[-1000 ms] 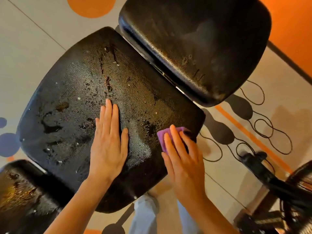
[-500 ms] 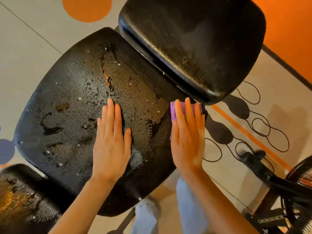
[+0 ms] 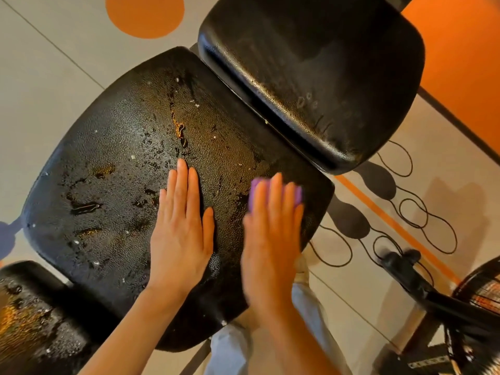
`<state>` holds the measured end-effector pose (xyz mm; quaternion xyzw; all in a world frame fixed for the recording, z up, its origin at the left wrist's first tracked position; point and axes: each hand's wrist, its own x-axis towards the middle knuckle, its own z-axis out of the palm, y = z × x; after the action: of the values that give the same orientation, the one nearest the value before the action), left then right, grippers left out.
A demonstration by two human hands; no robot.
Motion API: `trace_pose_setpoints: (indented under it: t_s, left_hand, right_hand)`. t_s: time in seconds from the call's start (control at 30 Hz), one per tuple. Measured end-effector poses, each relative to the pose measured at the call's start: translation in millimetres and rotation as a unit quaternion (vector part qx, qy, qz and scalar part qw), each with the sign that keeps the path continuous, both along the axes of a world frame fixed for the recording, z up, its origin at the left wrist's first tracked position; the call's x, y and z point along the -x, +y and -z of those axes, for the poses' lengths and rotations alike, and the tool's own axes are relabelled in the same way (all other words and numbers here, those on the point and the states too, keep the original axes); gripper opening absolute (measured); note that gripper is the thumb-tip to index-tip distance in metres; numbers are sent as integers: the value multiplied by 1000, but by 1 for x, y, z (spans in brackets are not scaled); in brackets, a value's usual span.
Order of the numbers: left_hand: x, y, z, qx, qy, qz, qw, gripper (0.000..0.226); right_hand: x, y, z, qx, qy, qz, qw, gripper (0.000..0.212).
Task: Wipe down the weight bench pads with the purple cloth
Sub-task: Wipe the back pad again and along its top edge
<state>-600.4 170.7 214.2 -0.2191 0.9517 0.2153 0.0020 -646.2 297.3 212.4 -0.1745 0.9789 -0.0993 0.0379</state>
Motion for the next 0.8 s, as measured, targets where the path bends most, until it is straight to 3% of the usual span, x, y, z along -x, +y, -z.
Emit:
trace_pose_setpoints:
  t_s: [0.07, 0.13, 0.3, 0.37, 0.5, 0.57, 0.63, 0.7, 0.8]
  left_hand:
    - [0, -1, 0, -2, 0, 2, 1000, 62]
    - [-1, -2, 0, -2, 0, 4, 1000, 63]
    - [-2, -8, -1, -10, 11, 8, 1000, 63]
    - [-5, -17, -2, -16, 22, -18, 999, 62]
    - [-13, -49, -1, 3, 9, -83, 996, 62]
    - [-17, -61, 1, 23, -9, -83, 996, 64]
    - [-19, -65, 4, 32, -19, -73, 997, 66]
    - [-19, -64, 6, 37, -19, -66, 997, 66]
    - [-18, -64, 5, 28, -6, -71, 997, 66]
  right_hand:
    - [-50, 11, -6, -23, -12, -125, 992, 58]
    - [-39, 23, -1, -40, -3, -180, 983, 59]
    - [65, -12, -4, -11, 9, 34, 999, 54]
    - [33, -15, -1, -6, -3, -9, 1000, 53]
    - [-25, 9, -7, -55, -18, -216, 975, 57]
    - [20, 3, -2, -63, -11, -167, 984, 54]
    - [70, -16, -4, -24, 5, -33, 999, 51]
    - [75, -32, -4, -4, 4, 20, 1000, 50]
    - [8, -23, -8, -35, -17, -128, 991, 54]
